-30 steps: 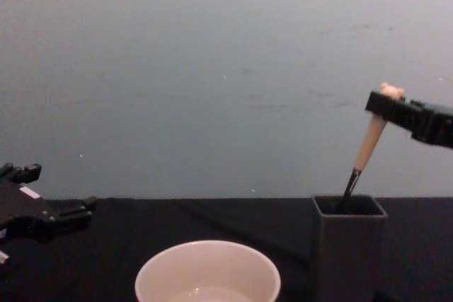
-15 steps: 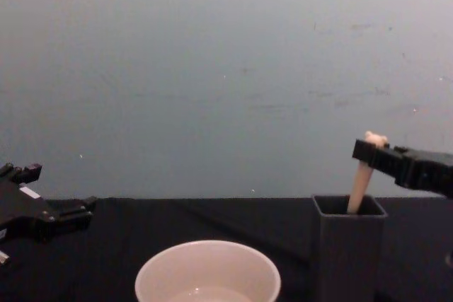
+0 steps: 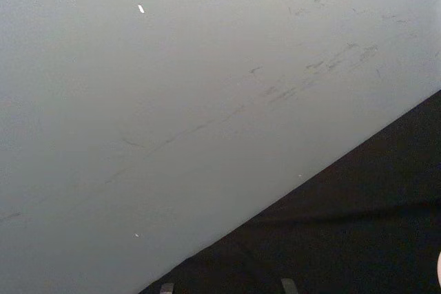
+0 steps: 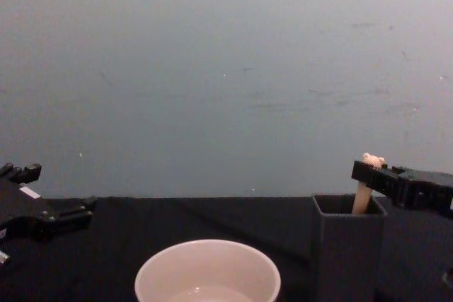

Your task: Pick up the stirring spoon with one hand, stir inside the cup, then place it back in its original position.

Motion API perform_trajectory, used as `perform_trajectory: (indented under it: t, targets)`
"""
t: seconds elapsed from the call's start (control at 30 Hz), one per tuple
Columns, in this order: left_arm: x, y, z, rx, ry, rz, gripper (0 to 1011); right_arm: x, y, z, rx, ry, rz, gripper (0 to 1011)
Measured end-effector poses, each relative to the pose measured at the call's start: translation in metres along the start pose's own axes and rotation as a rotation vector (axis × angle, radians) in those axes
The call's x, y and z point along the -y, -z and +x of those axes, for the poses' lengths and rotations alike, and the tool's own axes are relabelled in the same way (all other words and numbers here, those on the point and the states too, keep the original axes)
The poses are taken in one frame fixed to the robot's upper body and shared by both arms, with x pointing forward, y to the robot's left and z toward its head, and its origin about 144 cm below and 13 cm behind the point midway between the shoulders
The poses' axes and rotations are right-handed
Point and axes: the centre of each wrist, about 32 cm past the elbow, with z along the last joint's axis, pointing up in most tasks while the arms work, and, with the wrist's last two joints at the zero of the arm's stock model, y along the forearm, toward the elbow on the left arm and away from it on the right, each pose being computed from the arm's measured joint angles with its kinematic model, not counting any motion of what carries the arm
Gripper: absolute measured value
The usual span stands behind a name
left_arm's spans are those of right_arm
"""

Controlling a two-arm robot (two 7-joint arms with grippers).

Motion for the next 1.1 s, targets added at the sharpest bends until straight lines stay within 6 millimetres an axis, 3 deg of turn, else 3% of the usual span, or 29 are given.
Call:
perform_trajectory:
  t: [0.73,0.87,1.1]
  targets:
    - [0.0000,0.0000,0.0000,0.000,0.000,0.000,1001,-0.0001,0.0009,0.0003,0.002,0.005,-0.006,216]
    - [0.0000,0.0000,0.0000,0.000,0.000,0.000,1001,0.0000,0.0009,0.0003,0.001,0.005,-0.005,282]
    - [0.0000,0.0000,0.0000,0.000,0.000,0.000,1001,0.0000,0.0007,0.0003,0.001,0.004,-0.004,539]
